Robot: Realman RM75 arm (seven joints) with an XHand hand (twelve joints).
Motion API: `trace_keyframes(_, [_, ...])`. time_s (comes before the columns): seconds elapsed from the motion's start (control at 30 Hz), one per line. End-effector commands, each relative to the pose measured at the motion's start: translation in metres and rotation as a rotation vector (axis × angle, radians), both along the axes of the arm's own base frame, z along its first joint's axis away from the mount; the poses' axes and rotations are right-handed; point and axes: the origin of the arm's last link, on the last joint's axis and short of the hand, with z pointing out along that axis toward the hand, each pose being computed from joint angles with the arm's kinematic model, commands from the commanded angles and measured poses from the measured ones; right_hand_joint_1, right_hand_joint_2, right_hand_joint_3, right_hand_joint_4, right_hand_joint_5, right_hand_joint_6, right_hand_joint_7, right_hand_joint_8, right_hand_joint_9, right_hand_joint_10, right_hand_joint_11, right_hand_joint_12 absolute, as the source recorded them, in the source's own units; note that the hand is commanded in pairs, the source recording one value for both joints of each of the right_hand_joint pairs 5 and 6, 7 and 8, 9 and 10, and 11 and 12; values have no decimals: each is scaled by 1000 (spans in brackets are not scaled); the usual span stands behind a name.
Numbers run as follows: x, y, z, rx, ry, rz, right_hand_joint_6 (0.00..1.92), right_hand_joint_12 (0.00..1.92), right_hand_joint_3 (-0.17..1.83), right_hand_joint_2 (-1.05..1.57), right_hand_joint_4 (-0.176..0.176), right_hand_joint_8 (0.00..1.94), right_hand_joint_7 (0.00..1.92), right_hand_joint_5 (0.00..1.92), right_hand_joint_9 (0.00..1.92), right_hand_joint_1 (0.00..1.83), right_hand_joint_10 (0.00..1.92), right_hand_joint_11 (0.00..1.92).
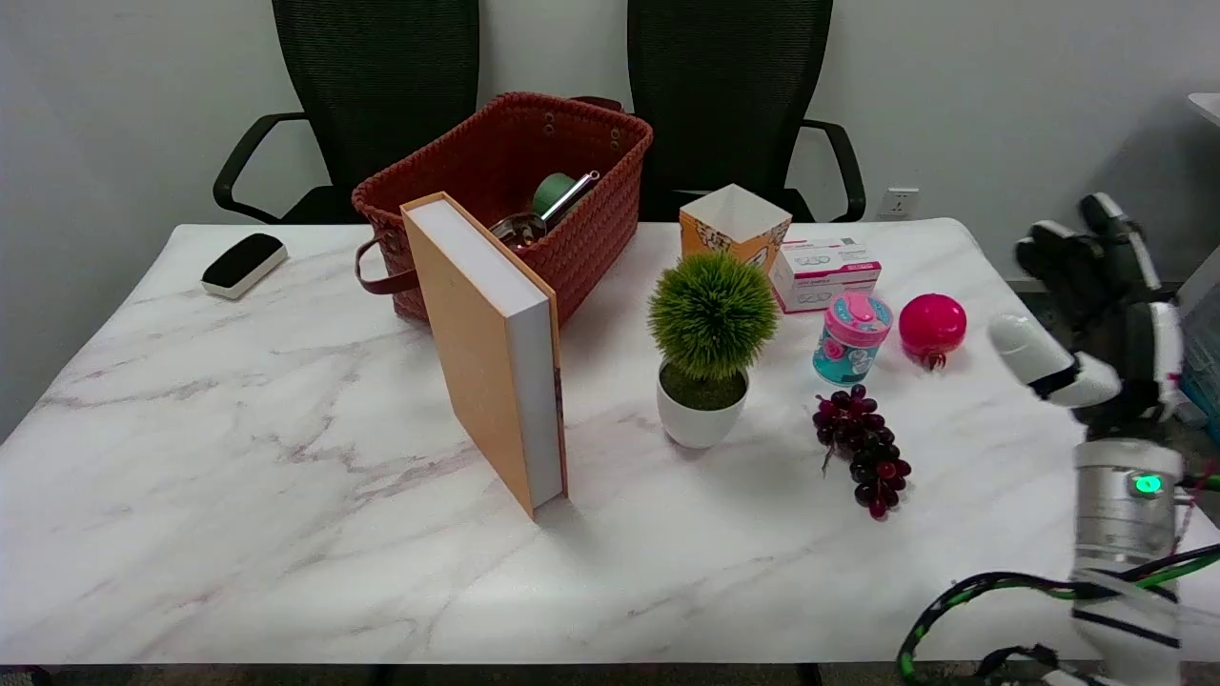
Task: Pick up the yellow book.
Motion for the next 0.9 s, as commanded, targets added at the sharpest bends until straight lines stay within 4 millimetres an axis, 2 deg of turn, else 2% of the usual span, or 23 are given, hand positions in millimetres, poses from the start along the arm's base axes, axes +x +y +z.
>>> trace_keyframes(0.03, [-43, -16, -120, 288, -26, -48, 266, 477, 561, -7, 0, 632, 632, 266, 584, 926, 584, 477])
trace_keyframes(0.17, [-45, -1, -133, 314, -5, -36, 515, 477, 555, 20, 0, 735, 735, 515, 612, 924, 612, 477])
trace_keyframes(0.23, [-43, 12, -139, 314, 26, 0, 720, 479, 547, 39, 0, 848, 848, 720, 661, 926, 661, 479])
trace_keyframes(0.33, [-42, 30, -146, 303, 37, 47, 868, 483, 533, 57, 0, 1018, 1018, 868, 728, 930, 728, 483])
trace_keyframes(0.53, [-47, 39, -161, 341, 20, 34, 926, 484, 525, 70, 0, 1133, 1133, 926, 816, 930, 816, 484])
trace_keyframes(0.67, [-50, 37, -169, 413, 10, 35, 915, 484, 504, 91, 0, 1132, 1132, 915, 822, 919, 822, 484])
trace_keyframes(0.9, [-65, 41, -180, 535, -33, -9, 876, 484, 481, 113, 0, 1102, 1102, 876, 823, 910, 823, 484])
